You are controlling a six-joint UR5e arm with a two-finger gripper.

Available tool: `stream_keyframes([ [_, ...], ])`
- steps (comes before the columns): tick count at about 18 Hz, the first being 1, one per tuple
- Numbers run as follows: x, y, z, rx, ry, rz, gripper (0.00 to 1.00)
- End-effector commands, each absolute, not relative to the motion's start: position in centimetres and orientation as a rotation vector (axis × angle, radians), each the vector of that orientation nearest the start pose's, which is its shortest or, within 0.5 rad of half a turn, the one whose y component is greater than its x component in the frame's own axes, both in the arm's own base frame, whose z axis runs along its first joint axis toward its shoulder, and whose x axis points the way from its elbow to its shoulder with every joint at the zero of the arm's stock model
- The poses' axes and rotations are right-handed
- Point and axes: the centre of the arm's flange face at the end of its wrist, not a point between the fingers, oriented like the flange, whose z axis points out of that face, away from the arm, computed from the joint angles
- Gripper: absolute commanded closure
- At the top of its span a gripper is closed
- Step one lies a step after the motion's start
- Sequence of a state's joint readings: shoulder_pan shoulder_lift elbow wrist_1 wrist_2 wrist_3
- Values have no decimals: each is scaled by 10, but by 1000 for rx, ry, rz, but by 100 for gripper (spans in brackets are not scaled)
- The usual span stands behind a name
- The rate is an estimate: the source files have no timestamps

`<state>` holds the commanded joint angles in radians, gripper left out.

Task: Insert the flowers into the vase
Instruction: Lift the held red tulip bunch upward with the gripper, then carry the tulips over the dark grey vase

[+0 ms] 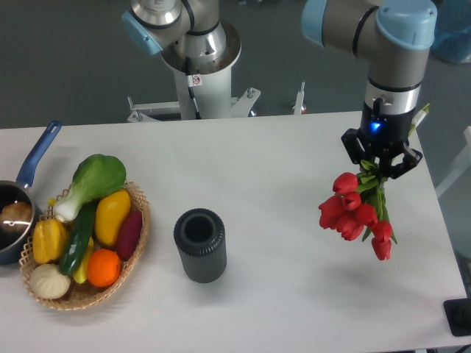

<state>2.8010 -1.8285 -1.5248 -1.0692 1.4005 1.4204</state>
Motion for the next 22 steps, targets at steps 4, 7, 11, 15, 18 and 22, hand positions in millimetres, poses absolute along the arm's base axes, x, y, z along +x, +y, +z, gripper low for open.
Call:
stream_keyframes([
  [4,-528,345,438,-2860,305,363,100],
  [7,-523,347,451,-2832,298,354,100],
  [11,-527,331,475,-2598,206,286,100],
  [15,-518,315,500,-2366,72,191,100],
  [18,-497,317,515,-2250,12,114,100],
  [22,-465,319,513,-2127,-4,12,100],
])
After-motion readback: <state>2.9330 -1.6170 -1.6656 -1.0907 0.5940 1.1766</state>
